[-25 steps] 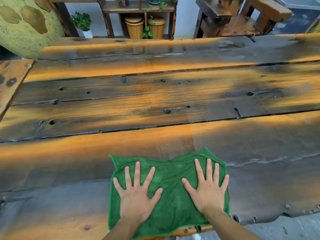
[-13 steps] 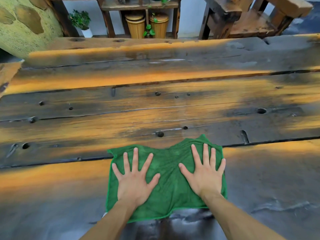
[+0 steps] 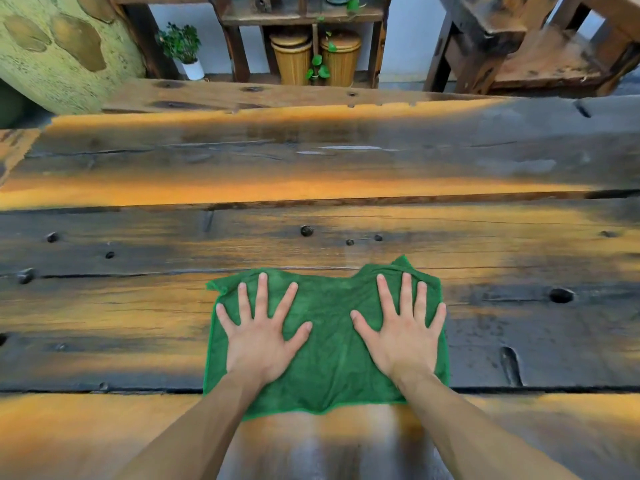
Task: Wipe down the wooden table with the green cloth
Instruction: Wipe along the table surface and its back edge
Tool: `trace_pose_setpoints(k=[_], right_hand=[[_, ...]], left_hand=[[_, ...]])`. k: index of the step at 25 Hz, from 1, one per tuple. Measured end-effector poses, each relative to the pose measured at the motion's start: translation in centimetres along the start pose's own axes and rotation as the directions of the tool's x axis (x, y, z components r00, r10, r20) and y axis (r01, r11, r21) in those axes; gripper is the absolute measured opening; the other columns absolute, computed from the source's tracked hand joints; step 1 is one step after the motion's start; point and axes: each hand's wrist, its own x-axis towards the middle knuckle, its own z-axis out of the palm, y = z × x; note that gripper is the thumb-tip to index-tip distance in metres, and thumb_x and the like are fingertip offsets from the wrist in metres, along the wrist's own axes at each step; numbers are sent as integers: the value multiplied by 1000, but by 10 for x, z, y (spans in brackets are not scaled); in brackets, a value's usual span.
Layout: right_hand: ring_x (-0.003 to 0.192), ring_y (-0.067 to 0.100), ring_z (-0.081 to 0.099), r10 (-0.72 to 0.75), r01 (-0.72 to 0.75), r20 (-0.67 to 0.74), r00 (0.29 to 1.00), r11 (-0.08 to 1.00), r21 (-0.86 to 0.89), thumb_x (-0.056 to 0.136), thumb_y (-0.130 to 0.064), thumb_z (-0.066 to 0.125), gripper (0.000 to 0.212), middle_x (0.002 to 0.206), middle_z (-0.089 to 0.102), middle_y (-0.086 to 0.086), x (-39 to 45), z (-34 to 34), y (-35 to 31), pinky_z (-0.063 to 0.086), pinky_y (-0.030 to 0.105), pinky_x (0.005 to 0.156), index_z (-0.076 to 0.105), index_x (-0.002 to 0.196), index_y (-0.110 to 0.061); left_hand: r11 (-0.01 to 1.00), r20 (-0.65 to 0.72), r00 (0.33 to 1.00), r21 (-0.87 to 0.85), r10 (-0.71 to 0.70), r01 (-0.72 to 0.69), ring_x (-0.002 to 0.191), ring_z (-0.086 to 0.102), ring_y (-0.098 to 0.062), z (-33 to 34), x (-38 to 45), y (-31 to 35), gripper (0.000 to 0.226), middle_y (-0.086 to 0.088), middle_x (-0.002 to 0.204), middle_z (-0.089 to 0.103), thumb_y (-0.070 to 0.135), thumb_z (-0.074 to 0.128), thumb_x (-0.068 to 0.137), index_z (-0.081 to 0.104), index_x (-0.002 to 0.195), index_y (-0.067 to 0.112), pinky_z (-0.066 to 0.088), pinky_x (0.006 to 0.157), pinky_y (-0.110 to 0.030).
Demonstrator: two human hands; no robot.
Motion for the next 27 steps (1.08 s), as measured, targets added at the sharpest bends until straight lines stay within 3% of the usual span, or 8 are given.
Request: trace_pose_setpoints(k=[4,16,27], right_hand=[[150,27,-24,-2,2,8,1000,1000,-1,84,-86,4,83,163,-27,0,39,-9,-4,-12,61,117,-21,152,-46],[152,26,-19,40,-40,-17,999,999,13,84,-86,5,82,166,-20,-1,153,-34,-18,-10,61,118,-15,154,-47],[153,22,-14,52,-51,-33,998,998,32,83,-87,8,79,167,-15,-5,280,-60,-29,-7,59,119,-7,153,-53]], left_hand=[[1000,34,999,23,-5,4,150,-27,-39,-15,44,8,74,-1,160,-39,87,-6,80,-34,142,58,-7,114,-73],[999,15,999,29,39,-40,150,-27,-39,-44,161,14,74,-1,161,-37,88,-6,80,-29,144,59,-7,114,-74],[999,14,999,-19,35,-35,152,-23,-37,-75,285,27,76,3,167,-25,89,5,83,-14,151,59,-6,114,-74]])
